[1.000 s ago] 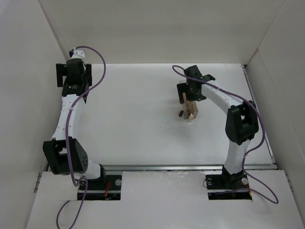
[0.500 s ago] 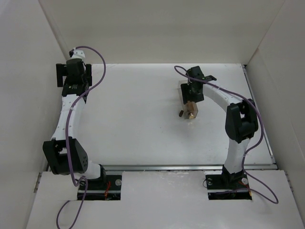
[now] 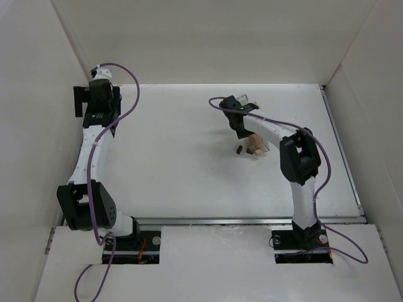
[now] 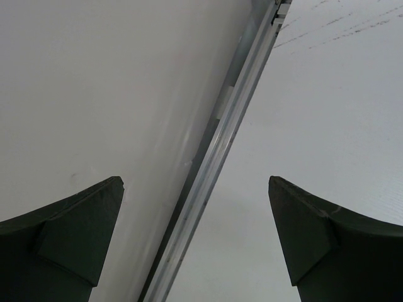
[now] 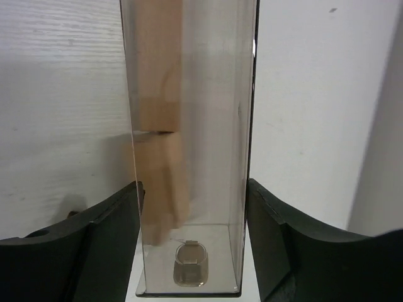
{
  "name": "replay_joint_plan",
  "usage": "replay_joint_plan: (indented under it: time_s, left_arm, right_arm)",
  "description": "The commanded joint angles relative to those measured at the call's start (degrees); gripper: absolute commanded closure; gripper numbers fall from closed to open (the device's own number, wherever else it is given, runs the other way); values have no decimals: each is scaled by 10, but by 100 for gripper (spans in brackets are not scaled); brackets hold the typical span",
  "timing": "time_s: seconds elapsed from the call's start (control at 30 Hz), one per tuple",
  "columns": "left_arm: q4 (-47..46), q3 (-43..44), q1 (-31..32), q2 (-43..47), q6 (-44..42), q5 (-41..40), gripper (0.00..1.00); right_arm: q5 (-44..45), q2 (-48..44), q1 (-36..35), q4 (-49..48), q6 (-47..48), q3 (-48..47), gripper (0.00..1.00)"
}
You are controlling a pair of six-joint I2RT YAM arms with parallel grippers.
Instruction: Build the wood block tower
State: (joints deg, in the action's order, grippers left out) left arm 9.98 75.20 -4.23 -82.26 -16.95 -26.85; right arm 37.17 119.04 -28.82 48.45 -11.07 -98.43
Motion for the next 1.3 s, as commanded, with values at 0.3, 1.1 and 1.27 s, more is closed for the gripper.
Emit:
replay_joint_plan:
  time_s: [0.3,1.1,1.27]
  left_arm:
    - [-22,-12,6,26,9,-21,0]
    - [-12,-17,6,26,30,-15,0]
    - [-12,-23,6,32,35,-15,0]
  right_arm:
    - [209,30,-54,61,-48,-14,100]
    - [-874,-82,423,-296,-22,221,100]
    - [-906,-33,452,-267,-12,198,83]
